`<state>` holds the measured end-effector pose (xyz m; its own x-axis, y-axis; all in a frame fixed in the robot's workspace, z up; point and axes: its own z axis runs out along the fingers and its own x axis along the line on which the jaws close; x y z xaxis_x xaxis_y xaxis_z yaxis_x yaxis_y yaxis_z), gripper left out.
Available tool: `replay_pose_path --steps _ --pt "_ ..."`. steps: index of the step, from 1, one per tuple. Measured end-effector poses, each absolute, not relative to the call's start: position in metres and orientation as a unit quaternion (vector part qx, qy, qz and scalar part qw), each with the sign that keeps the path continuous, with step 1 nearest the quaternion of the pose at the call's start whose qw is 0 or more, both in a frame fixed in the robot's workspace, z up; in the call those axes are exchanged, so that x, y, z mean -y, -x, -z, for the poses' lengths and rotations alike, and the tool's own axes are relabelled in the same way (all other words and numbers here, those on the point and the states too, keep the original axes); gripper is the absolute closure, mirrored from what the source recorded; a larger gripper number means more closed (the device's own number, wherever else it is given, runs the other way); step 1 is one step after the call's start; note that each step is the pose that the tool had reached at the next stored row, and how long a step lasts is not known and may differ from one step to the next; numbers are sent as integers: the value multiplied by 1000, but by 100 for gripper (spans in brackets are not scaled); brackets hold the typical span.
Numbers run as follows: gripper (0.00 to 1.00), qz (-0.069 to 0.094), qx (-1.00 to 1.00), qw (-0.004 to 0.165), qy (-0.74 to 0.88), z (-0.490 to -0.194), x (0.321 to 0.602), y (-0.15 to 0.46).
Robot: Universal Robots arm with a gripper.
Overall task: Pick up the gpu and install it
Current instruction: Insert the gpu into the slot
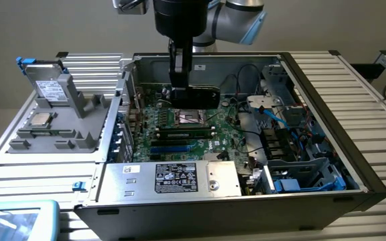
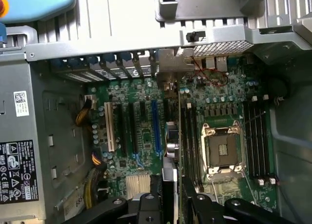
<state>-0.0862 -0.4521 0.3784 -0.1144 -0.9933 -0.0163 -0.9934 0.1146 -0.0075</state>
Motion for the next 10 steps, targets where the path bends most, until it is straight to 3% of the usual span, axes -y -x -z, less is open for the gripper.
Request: replay_pose_path --steps 10 --pt "73 -3 -747 8 665 -361 467 85"
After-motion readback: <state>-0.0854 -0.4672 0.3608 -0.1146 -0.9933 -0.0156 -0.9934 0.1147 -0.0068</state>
